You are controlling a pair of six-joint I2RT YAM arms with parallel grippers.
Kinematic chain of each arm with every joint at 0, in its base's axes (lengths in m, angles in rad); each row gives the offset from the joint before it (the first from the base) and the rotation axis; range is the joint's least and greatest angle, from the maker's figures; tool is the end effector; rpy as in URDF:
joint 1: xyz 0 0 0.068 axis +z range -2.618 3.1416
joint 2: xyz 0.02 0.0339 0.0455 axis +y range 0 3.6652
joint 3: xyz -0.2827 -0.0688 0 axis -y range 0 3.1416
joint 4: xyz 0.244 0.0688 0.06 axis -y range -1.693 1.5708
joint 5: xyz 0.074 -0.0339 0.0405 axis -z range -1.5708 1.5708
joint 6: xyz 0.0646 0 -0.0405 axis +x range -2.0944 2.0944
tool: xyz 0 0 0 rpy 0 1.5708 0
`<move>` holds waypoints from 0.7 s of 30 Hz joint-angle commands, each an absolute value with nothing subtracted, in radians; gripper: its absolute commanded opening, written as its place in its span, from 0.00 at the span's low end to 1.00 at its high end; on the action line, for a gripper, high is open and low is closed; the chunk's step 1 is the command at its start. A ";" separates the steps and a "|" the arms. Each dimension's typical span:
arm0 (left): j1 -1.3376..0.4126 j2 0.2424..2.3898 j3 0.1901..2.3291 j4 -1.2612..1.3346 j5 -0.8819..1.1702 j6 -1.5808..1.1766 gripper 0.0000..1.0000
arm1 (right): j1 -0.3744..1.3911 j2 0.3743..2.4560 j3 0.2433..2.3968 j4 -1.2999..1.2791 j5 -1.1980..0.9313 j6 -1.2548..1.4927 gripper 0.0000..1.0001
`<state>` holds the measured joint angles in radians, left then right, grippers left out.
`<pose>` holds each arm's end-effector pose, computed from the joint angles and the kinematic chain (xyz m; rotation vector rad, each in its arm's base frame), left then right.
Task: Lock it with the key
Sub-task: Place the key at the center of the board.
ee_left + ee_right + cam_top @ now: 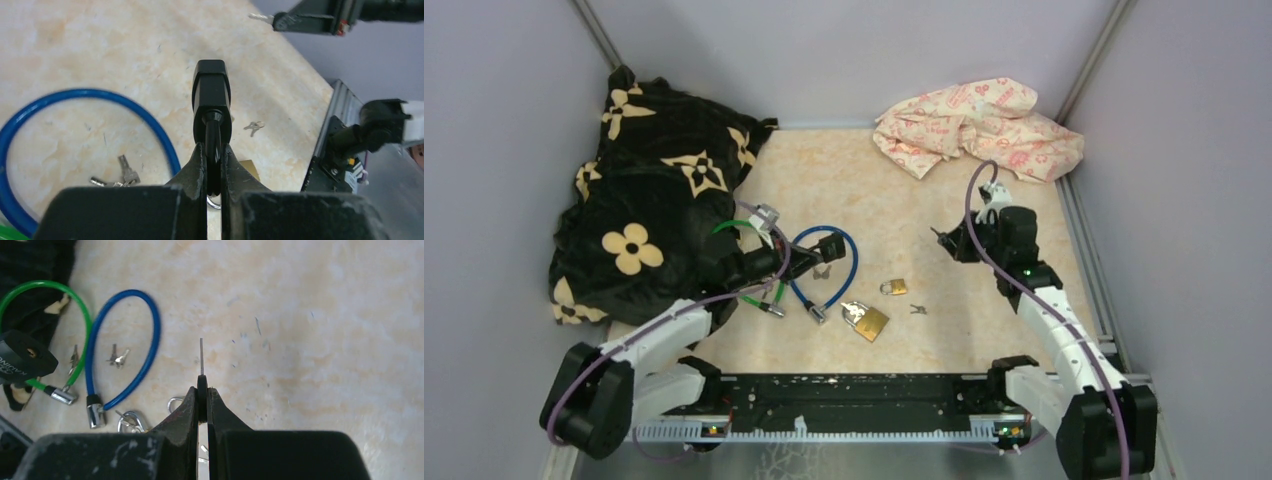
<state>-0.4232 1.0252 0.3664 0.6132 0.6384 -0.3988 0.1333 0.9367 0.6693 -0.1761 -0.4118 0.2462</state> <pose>0.1927 -0.1290 0.2475 0.5420 1.6461 -1.1315 0.2186 0.0554 0.2775 -0.1521 2.0297 0.6544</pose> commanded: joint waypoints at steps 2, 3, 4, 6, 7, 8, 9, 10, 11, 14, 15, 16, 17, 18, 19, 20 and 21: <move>-0.546 1.247 0.535 0.569 0.432 -0.440 0.00 | 0.134 0.946 0.484 -0.041 -0.211 0.583 0.00; -0.574 1.308 0.575 0.577 0.430 -0.432 0.00 | 0.135 0.940 0.455 -0.036 -0.206 0.598 0.00; -0.599 1.381 0.627 0.584 0.424 -0.429 0.00 | 0.135 0.935 0.431 -0.036 -0.198 0.609 0.00; -0.652 1.523 0.741 0.591 0.410 -0.425 0.00 | 0.135 0.924 0.384 -0.047 -0.172 0.636 0.00; -0.673 1.593 0.803 0.593 0.413 -0.419 0.00 | 0.134 0.917 0.370 -0.053 -0.157 0.652 0.00; -0.693 1.678 0.859 0.593 0.419 -0.419 0.00 | 0.135 0.906 0.343 -0.056 -0.140 0.670 0.00; -0.711 1.736 0.918 0.589 0.424 -0.427 0.00 | 0.135 0.892 0.328 -0.064 -0.114 0.689 0.00; -0.729 1.794 0.972 0.577 0.425 -0.443 0.00 | 0.135 0.876 0.312 -0.076 -0.082 0.710 0.00; -0.744 1.843 1.021 0.560 0.424 -0.474 0.00 | 0.135 0.854 0.299 -0.093 -0.055 0.724 0.00; -0.785 1.952 1.120 0.546 0.446 -0.508 0.00 | 0.134 0.782 0.281 -0.149 0.070 0.740 0.05; -0.798 1.979 1.138 0.551 0.450 -0.520 0.00 | 0.135 0.763 0.276 -0.160 0.098 0.741 0.12; -0.811 2.004 1.153 0.555 0.453 -0.531 0.00 | 0.134 0.747 0.270 -0.163 0.114 0.739 0.20; -0.822 2.026 1.167 0.560 0.451 -0.540 0.00 | 0.134 0.737 0.268 -0.169 0.125 0.737 0.28; -0.836 2.052 1.179 0.566 0.446 -0.551 0.00 | 0.133 0.734 0.270 -0.177 0.130 0.736 0.35; -0.847 2.066 1.187 0.579 0.454 -0.552 0.00 | 0.134 0.736 0.278 -0.194 0.138 0.734 0.46; -0.858 2.080 1.192 0.590 0.458 -0.546 0.00 | 0.135 0.740 0.287 -0.215 0.155 0.736 0.55; -0.871 2.090 1.196 0.600 0.458 -0.544 0.08 | 0.134 0.746 0.301 -0.240 0.173 0.737 0.64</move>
